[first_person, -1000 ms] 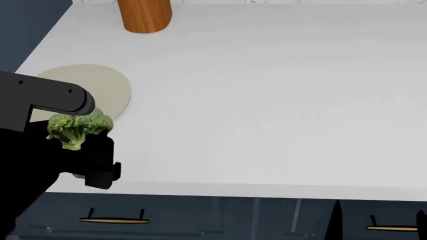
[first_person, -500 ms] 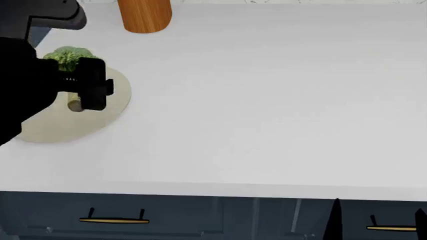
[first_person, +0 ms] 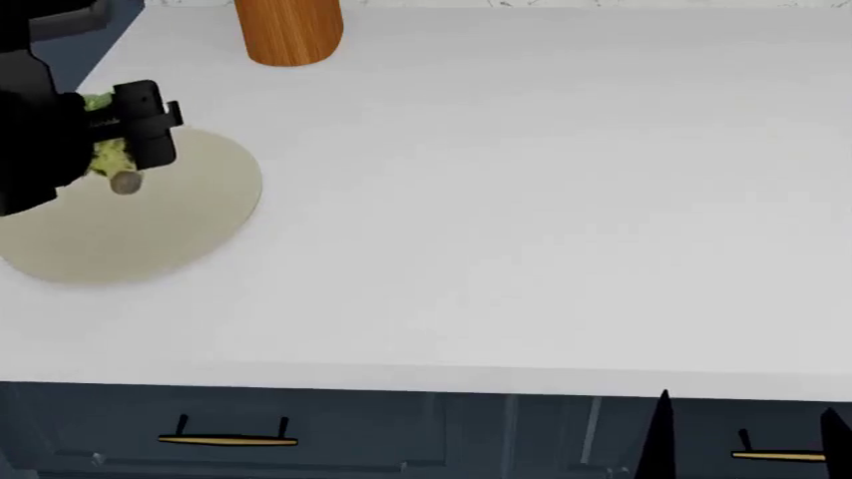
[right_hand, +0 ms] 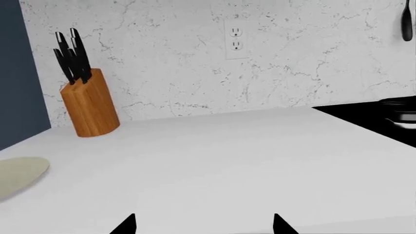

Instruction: Pick the broccoli from the top rack in the oven and place it on the plate on the counter.

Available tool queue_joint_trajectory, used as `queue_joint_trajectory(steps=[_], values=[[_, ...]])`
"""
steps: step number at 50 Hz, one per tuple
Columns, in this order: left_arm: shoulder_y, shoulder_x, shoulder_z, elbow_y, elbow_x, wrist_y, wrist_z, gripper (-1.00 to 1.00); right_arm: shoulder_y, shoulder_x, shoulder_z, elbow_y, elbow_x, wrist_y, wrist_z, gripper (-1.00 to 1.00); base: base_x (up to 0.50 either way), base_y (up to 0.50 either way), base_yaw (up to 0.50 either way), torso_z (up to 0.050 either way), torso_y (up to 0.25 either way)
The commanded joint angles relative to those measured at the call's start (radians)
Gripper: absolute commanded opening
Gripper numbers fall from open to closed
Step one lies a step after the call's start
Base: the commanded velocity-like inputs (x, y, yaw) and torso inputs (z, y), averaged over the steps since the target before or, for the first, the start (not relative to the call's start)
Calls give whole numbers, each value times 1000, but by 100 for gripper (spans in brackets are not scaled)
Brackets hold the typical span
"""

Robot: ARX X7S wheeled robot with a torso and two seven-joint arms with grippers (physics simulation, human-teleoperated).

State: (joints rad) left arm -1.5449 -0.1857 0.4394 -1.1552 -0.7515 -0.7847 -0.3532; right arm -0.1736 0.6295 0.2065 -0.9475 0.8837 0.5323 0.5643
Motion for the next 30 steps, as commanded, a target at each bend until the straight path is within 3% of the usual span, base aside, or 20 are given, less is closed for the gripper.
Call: queue_joint_trajectory(steps=[1,8,19,20,30], values=[[40,72,-297,-153,397,106,70,-100,-1,-10,15,1,-19,-1,-12,100,0,0,0,0,0],[69,99,-427,-153,594,119,108,-100,-1,-14,5,3,-25,-6,-12,100,0,0,0,0,0],[56,114,-501,-153,706,121,138,-100,-6,-18,-4,17,-35,-23,-26,100,0,0,0,0,0],[52,114,-510,-153,707,127,135,100,-9,-20,-5,19,-38,-26,-29,100,0,0,0,0,0],[31,119,-525,-153,736,144,145,100,-11,-25,-14,43,-50,-47,-53,100,0,0,0,0,0]])
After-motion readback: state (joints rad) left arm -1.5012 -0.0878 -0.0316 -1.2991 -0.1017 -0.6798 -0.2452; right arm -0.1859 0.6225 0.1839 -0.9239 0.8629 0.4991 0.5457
